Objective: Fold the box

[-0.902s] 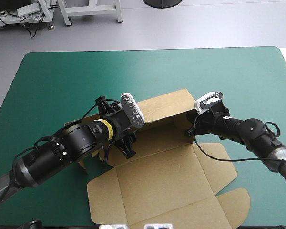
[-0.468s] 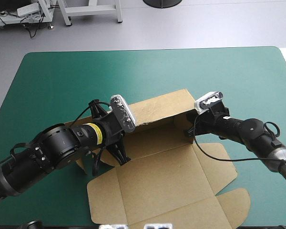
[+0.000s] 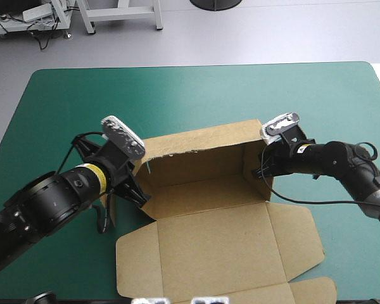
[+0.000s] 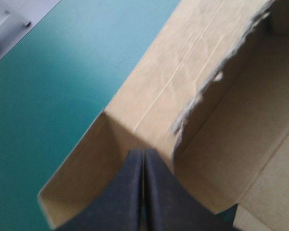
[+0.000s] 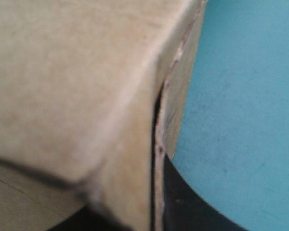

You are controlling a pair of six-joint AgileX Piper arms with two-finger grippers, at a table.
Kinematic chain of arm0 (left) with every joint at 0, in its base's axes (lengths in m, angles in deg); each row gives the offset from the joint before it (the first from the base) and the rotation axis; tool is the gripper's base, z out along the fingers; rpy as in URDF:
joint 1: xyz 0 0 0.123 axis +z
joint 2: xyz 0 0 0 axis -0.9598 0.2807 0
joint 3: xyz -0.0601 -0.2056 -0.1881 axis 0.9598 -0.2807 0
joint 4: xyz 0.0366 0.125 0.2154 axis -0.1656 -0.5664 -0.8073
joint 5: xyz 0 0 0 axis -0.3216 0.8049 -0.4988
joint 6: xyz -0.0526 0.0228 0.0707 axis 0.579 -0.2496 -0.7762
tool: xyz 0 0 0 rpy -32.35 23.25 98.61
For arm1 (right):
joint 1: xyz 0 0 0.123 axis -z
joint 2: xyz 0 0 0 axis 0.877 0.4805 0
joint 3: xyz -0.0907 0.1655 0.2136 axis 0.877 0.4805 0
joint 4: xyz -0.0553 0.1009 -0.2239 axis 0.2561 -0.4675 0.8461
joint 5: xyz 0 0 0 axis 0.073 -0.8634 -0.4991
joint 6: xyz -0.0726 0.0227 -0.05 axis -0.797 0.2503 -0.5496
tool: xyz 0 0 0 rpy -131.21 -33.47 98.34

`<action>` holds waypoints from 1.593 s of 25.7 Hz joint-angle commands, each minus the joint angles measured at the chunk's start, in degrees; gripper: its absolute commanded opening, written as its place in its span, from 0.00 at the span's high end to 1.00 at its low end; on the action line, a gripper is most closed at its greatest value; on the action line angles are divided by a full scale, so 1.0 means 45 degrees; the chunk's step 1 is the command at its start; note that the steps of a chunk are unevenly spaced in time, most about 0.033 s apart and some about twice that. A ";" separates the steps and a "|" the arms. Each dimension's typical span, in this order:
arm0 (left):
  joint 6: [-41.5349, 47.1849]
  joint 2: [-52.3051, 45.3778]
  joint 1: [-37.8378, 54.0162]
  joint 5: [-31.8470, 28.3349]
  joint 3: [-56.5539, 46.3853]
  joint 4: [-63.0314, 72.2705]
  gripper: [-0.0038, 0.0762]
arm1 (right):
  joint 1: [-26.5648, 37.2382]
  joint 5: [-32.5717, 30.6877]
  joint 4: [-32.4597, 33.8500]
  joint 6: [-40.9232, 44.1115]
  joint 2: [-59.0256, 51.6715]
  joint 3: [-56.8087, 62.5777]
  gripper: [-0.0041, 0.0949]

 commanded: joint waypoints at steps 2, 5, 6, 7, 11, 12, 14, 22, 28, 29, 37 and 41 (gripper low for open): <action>0.2316 -0.0964 -0.0036 0.1136 0.0333 -0.2095 0.95 | -0.0082 -0.3544 0.2737 0.2280 -0.0442 -0.1859 0.98; 0.2845 -0.1363 -0.0036 0.1889 0.0333 -0.2875 0.95 | -0.0082 -0.5549 0.3801 0.2416 -0.0442 -0.2834 0.98; 0.2915 -0.1458 -0.0036 0.2066 0.0333 -0.2982 0.95 | -0.0082 -0.5975 0.4053 0.2446 -0.0442 -0.3051 0.98; 0.2974 -0.1551 -0.0036 0.2343 0.0333 -0.3073 0.95 | -0.0082 -0.6546 0.4233 0.2552 -0.0442 -0.3345 0.98; 0.3062 -0.1758 -0.0036 0.3384 0.0333 -0.2986 0.95 | -0.0082 -0.7452 0.4677 0.2673 -0.0383 -0.3786 0.98; 0.3062 -0.1852 -0.0036 0.3384 0.0333 -0.2837 0.95 | -0.0082 -0.7428 0.4793 0.2723 -0.0334 -0.3786 0.98; 0.3094 -0.1892 -0.0036 0.3384 0.0333 -0.2683 0.95 | -0.0082 -0.7428 0.4993 0.2982 -0.0067 -0.3786 0.98; 0.3927 -0.1941 -0.0036 0.3384 0.0333 -0.2830 0.96 | -0.0082 -0.7450 0.5292 0.3256 0.2188 -0.4151 0.98; 0.4109 -0.1941 -0.0036 0.3384 0.0333 -0.2830 0.96 | -0.0082 -0.7450 0.5006 0.3313 0.4431 -0.6348 0.98; 0.4109 -0.1941 -0.0036 0.3384 0.0333 -0.2830 0.96 | -0.0082 -0.7450 0.5006 0.3313 0.4715 -0.6672 0.98; 0.4109 -0.1941 -0.0036 0.3360 0.0333 -0.2807 0.96 | -0.0082 -0.7423 0.5256 0.3537 0.7402 -0.9939 0.84; 0.4109 -0.1941 -0.0036 0.3360 0.0333 -0.2788 0.96 | -0.0082 -0.7448 0.5256 0.4477 0.7424 -1.0868 0.58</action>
